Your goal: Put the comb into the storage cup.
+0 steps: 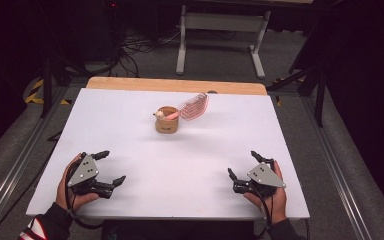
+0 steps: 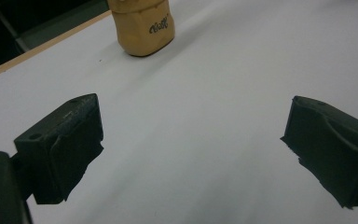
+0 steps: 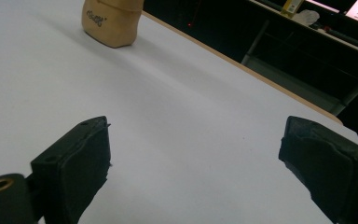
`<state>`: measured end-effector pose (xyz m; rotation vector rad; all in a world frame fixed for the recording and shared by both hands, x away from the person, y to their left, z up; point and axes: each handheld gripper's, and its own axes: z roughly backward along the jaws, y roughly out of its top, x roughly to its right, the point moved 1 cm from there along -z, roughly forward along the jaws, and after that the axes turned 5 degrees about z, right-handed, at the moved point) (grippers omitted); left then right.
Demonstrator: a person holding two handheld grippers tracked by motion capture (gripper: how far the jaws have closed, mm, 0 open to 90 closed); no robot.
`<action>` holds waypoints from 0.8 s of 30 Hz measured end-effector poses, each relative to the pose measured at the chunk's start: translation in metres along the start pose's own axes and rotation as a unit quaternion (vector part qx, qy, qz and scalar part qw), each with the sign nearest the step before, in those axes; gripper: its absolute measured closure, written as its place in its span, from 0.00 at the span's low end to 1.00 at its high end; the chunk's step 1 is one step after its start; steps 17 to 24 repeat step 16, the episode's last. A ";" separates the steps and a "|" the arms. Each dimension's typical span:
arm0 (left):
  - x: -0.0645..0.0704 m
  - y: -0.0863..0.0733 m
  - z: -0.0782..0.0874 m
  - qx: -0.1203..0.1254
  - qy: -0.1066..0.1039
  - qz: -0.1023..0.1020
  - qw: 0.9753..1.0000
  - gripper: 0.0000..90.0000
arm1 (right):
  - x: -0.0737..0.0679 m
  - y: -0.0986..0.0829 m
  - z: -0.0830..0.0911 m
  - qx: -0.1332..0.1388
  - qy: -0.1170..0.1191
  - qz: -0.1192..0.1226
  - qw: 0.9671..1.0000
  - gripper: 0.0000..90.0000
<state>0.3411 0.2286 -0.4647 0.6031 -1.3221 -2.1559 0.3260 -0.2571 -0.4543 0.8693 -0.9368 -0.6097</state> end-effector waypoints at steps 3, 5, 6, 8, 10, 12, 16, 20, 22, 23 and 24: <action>0.000 0.000 -0.001 -0.002 0.002 0.001 1.000 0.06 | 0.004 -0.001 0.001 0.006 -0.016 -0.005 1.000 0.09; 0.000 0.000 -0.001 -0.004 0.003 0.000 1.000 0.06 | 0.005 -0.001 0.002 0.008 -0.020 -0.006 1.000 0.08; 0.001 0.000 -0.002 -0.005 0.002 -0.001 1.000 0.06 | 0.006 -0.001 0.003 0.009 -0.023 -0.010 1.000 0.06; 0.001 0.002 -0.002 -0.004 0.003 -0.004 1.000 0.06 | 0.008 -0.002 0.005 0.009 -0.026 -0.013 1.000 0.06; 0.001 0.002 -0.002 -0.001 0.001 -0.006 1.000 0.06 | 0.009 -0.002 0.006 0.012 -0.027 -0.020 0.999 0.05; 0.001 0.002 -0.003 -0.002 -0.001 -0.006 1.000 0.06 | 0.009 -0.002 0.007 0.013 -0.028 -0.022 0.999 0.05; -0.001 0.002 -0.002 -0.002 0.000 -0.001 1.000 0.06 | 0.011 -0.002 0.008 0.019 -0.034 -0.038 0.999 0.05; -0.001 0.002 -0.002 -0.002 0.000 -0.001 1.000 0.06 | 0.011 -0.002 0.008 0.019 -0.034 -0.038 0.999 0.05; -0.001 0.002 -0.002 -0.002 0.000 -0.001 1.000 0.06 | 0.011 -0.002 0.008 0.019 -0.034 -0.038 0.999 0.05; -0.001 0.002 -0.002 -0.002 0.000 -0.001 1.000 0.06 | 0.011 -0.002 0.008 0.019 -0.034 -0.038 0.999 0.05; -0.001 0.002 -0.002 -0.002 0.000 -0.001 1.000 0.06 | 0.011 -0.002 0.008 0.019 -0.034 -0.038 0.999 0.05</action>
